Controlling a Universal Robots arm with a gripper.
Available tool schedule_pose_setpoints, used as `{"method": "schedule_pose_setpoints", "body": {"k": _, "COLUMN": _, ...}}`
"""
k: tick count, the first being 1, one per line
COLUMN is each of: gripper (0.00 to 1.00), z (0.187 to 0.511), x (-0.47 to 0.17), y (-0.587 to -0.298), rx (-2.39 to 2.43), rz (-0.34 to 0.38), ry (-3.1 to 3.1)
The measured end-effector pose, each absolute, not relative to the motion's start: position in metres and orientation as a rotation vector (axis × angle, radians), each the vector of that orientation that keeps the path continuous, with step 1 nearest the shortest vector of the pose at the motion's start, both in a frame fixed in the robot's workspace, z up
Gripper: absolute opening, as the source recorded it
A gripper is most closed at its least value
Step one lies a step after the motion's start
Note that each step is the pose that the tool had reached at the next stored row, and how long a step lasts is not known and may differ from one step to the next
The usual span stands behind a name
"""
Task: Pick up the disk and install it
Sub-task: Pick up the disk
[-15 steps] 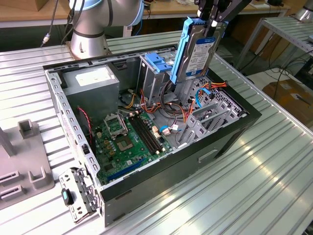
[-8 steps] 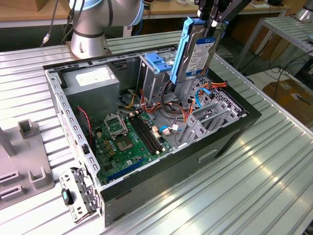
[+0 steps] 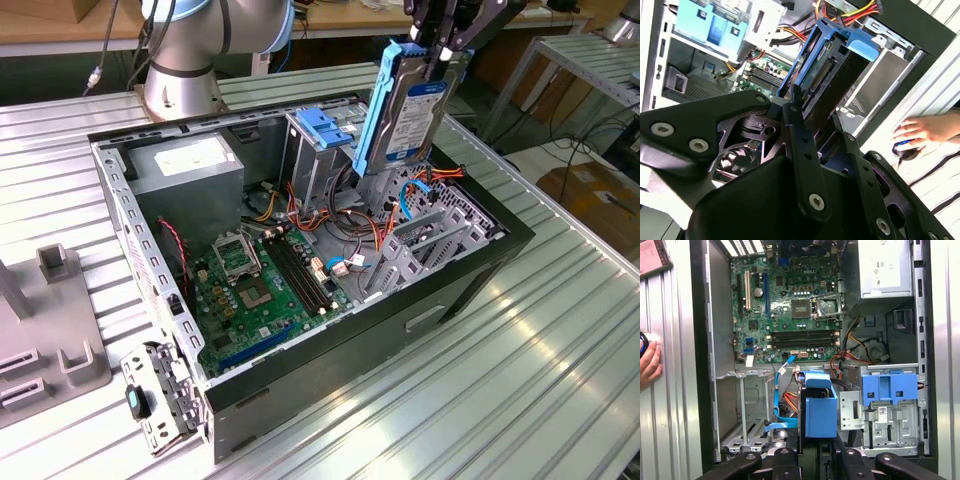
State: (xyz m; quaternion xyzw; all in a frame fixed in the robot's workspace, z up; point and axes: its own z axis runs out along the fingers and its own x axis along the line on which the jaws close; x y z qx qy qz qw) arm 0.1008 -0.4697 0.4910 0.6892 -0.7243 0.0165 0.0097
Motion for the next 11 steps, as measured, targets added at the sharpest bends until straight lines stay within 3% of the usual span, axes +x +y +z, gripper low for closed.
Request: {"method": "schedule_pose_setpoints", "body": {"k": 11, "gripper": 0.35, "z": 0.493, "x": 0.1008, "y": -0.4788, "rx": 2.148, "rz": 0.061, "ry": -2.257}}
